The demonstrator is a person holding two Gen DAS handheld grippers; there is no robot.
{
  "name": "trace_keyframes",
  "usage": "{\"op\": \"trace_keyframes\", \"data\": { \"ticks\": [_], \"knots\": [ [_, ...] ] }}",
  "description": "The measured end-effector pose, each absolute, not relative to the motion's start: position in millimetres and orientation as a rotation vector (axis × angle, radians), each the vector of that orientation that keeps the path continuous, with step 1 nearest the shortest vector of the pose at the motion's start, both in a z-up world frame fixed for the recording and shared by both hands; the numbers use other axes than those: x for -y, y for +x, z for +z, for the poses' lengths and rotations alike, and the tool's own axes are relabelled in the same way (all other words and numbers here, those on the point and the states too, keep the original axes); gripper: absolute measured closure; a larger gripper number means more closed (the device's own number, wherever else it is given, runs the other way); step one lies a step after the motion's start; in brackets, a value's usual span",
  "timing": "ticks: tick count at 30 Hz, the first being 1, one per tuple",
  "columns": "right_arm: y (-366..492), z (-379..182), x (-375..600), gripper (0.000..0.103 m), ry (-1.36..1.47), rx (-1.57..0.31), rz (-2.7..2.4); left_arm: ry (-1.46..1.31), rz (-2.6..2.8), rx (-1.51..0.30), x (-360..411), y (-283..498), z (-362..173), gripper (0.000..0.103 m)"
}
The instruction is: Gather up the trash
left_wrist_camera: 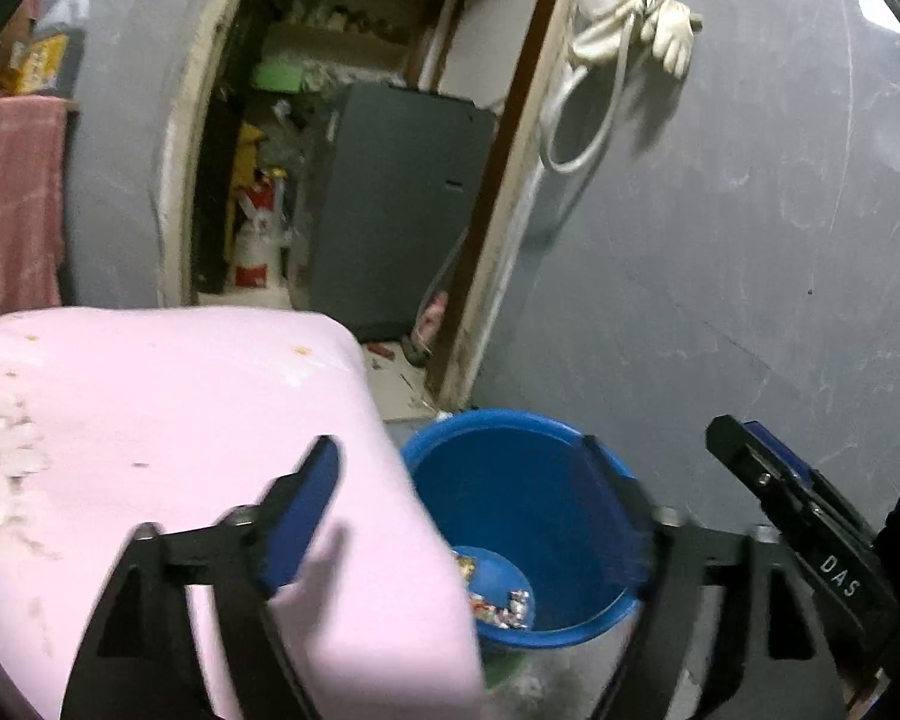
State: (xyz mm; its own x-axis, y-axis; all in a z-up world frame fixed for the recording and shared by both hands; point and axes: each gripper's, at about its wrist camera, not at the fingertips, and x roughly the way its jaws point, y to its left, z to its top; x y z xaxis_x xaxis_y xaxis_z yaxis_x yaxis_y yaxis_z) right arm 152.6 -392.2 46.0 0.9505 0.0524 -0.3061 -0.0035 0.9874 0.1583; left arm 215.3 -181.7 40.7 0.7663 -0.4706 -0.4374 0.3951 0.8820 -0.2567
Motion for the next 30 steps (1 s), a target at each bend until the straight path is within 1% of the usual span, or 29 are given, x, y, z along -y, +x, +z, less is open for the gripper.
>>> {"op": "trace_keyframes", "data": {
  "ticks": [1,2,4,6,8,13,19,30],
  "knots": [
    [147,48,389,0.032,0.154,-0.305,0.035,-0.16,-0.457,-0.484,172,206,44,0.011],
    [139,51,384,0.024,0.154,-0.289,0.046,-0.162,-0.449,-0.465,166,200,47,0.008],
    [124,55,378,0.019,0.156,-0.26,0.06,-0.166,-0.427,-0.42,151,185,54,0.003],
    [111,56,371,0.014,0.154,-0.239,0.069,-0.158,-0.408,-0.394,139,169,57,0.002],
    [95,56,361,0.001,0.143,-0.22,0.076,-0.138,-0.393,-0.379,128,152,58,0.002],
    [62,51,345,0.0,0.121,-0.185,0.078,-0.106,-0.36,-0.351,110,114,53,0.002],
    [32,40,328,0.0,0.119,-0.185,0.066,-0.068,-0.314,-0.322,95,77,42,0.002],
    [13,29,314,0.0,0.096,-0.187,0.054,-0.03,-0.302,-0.292,87,52,32,0.002]
  ]
}}
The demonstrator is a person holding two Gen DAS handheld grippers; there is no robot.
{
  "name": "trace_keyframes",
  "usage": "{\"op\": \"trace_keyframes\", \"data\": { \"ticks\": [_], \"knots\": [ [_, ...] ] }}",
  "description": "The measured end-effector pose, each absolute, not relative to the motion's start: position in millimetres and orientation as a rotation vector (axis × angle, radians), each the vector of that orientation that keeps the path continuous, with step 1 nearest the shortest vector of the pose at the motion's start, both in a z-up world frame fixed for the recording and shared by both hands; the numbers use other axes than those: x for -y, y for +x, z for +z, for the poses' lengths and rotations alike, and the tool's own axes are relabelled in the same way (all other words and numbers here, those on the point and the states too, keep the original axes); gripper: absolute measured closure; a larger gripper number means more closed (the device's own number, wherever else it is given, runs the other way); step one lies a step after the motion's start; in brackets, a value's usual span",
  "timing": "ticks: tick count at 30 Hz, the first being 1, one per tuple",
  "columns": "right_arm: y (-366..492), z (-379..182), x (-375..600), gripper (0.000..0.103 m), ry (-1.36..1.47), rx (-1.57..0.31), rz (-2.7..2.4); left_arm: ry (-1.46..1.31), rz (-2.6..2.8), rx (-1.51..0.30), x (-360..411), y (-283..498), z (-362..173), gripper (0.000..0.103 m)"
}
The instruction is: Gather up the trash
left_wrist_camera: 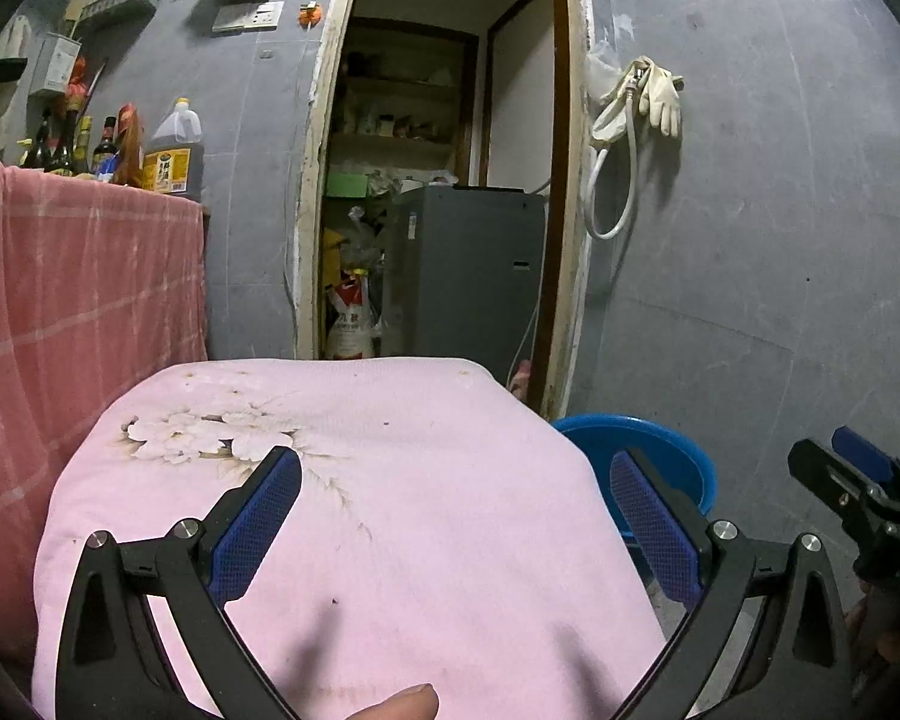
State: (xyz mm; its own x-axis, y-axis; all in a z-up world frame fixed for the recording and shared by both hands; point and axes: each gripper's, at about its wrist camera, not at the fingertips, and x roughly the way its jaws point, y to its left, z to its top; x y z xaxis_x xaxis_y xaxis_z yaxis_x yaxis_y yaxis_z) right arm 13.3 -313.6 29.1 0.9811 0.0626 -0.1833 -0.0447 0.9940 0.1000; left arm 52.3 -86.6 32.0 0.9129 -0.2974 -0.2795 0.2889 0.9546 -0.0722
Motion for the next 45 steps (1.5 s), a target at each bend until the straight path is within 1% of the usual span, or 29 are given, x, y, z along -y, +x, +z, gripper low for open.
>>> {"op": "trace_keyframes", "data": {
  "ticks": [45],
  "knots": [
    [11,29,314,0.0,0.111,-0.176,0.05,-0.054,-0.285,-0.335,77,61,26,0.002]
  ]
}}
